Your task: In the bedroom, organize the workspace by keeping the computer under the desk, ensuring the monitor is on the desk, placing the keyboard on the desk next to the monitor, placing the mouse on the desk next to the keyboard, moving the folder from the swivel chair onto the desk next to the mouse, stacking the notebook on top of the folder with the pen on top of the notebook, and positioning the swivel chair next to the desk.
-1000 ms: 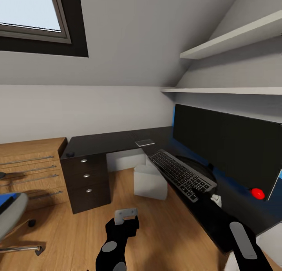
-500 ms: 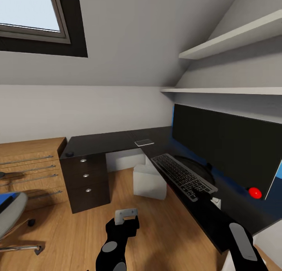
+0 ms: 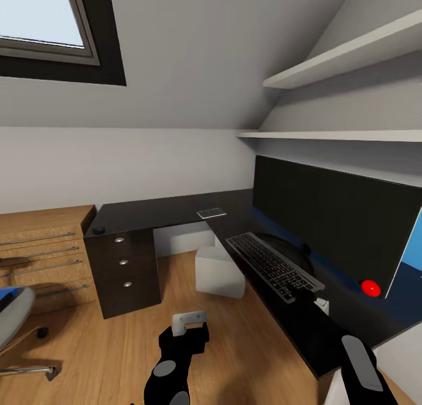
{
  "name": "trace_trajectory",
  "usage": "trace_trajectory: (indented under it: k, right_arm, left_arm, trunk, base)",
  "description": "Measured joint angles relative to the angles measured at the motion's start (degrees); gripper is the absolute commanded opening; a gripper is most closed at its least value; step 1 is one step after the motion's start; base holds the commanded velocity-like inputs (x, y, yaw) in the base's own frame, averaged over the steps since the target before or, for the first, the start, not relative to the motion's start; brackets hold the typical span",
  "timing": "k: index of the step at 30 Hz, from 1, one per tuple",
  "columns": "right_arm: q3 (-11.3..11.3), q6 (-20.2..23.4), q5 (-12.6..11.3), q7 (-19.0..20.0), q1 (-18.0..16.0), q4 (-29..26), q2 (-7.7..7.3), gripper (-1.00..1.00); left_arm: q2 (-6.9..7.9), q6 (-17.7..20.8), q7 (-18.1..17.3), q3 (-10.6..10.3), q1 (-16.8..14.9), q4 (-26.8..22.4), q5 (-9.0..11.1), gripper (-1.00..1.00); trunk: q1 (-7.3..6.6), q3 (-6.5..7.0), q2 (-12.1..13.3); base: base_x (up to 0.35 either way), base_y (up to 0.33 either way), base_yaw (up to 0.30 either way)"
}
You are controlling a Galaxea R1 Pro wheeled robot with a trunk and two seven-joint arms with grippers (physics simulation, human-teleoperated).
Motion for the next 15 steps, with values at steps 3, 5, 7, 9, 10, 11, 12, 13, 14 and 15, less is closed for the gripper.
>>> trace_trajectory:
  k: [3, 5, 7, 9, 10, 11, 12, 13, 14, 15]
  right_arm:
    - [-0.15, -0.08, -0.03, 0.23, 0.0, -0.73, 0.27, -1.0]
    - [-0.23, -0.15, 0.0, 0.37, 0.0, -0.7, 0.02, -1.0]
    - [-0.25, -0.17, -0.04, 0.42, 0.0, -0.71, -0.09, -1.0]
    - [-0.26, -0.18, -0.05, 0.45, 0.0, -0.72, -0.16, -1.0]
    - [-0.26, -0.18, -0.06, 0.46, 0.0, -0.72, -0.17, -1.0]
    - [-0.27, -0.18, -0.06, 0.47, 0.0, -0.71, -0.18, -1.0]
    - [-0.27, -0.18, -0.05, 0.47, 0.0, -0.72, -0.19, -1.0]
    - [-0.27, -0.18, -0.06, 0.47, 0.0, -0.71, -0.19, -1.0]
    - [-0.27, -0.18, -0.06, 0.47, 0.0, -0.72, -0.2, -1.0]
    - [-0.27, -0.18, -0.07, 0.47, 0.0, -0.73, -0.2, -1.0]
  left_arm:
    - [-0.08, -0.02, 0.0, 0.17, 0.0, 0.02, 0.03, 1.0]
    - [0.3, -0.03, 0.0, 0.19, 0.0, 0.03, 0.05, 1.0]
    - [0.5, -0.03, 0.0, 0.2, 0.0, 0.03, 0.05, 1.0]
    - [0.63, -0.04, 0.0, 0.2, 0.0, 0.04, 0.06, 1.0]
    - [0.66, -0.04, 0.0, 0.2, 0.0, 0.04, 0.06, 1.0]
    - [0.68, -0.04, 0.0, 0.2, 0.0, 0.04, 0.06, 1.0]
    - [0.69, -0.04, 0.0, 0.2, 0.0, 0.04, 0.06, 1.0]
    - [0.7, -0.04, 0.0, 0.2, 0.0, 0.04, 0.06, 1.0]
    - [0.71, -0.04, 0.0, 0.2, 0.0, 0.04, 0.06, 1.0]
    - [0.71, -0.04, 0.0, 0.2, 0.0, 0.04, 0.06, 1.0]
  trunk:
    - [0.0, 0.0, 0.0]
    - [0.0, 0.0, 0.0]
    - [0.0, 0.0, 0.0]
    - [0.0, 0.0, 0.0]
    - [0.0, 0.0, 0.0]
    - [0.0, 0.0, 0.0]
    - [0.0, 0.0, 0.0]
    - [0.0, 0.0, 0.0]
    - [0.0, 0.0, 0.0]
    - [-0.01, 0.0, 0.0]
  base:
    - [0.0, 0.0, 0.0]
    - [0.0, 0.0, 0.0]
    - [0.0, 0.0, 0.0]
    - [0.0, 0.0, 0.0]
    - [0.0, 0.0, 0.0]
    - [0.0, 0.0, 0.0]
    - [0.0, 0.0, 0.0]
    - [0.015, 0.0, 0.0]
    - [0.055, 0.0, 0.0]
    - [0.107, 0.0, 0.0]
